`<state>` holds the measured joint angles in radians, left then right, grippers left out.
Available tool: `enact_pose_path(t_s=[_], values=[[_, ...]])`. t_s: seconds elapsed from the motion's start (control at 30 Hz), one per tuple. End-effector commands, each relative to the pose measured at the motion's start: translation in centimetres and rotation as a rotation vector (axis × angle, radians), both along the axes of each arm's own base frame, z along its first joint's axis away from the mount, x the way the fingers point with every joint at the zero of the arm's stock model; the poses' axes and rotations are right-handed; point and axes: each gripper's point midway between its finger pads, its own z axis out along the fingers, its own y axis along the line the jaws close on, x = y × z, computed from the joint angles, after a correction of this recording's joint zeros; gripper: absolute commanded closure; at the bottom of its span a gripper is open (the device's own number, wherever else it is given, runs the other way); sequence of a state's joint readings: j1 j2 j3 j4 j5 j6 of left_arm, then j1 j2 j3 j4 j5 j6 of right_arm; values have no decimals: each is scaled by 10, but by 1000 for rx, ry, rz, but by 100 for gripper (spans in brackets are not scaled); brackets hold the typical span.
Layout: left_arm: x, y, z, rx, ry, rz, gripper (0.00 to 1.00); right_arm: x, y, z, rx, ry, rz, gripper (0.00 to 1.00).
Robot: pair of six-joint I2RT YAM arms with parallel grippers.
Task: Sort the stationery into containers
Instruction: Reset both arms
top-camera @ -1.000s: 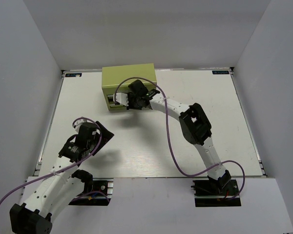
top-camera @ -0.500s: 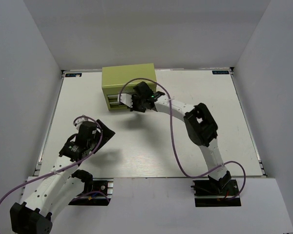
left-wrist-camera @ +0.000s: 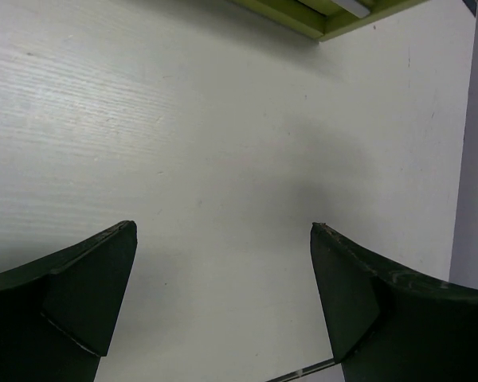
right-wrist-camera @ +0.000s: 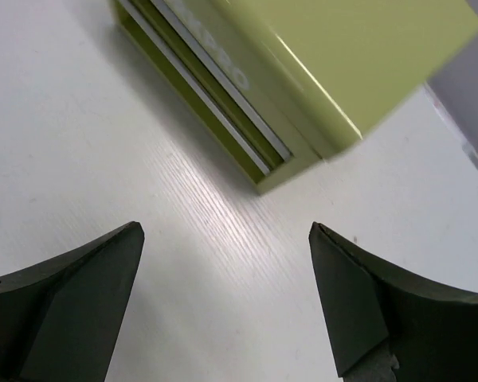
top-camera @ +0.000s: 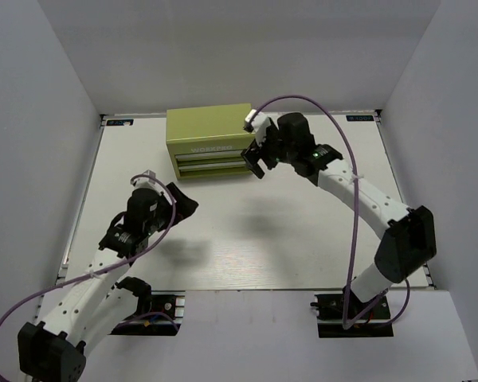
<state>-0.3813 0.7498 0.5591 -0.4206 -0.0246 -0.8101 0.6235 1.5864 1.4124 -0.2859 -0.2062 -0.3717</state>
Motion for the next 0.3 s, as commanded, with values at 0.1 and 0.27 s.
enact_pose_path(t_s=[0.1,0.27], values=[[30,-26,46,63,-174,-178,0,7,-62,5,27,-91,-302,10],[40,-39,55,72,-210,-253,0,6,-97,15,67,-167,-414,10]])
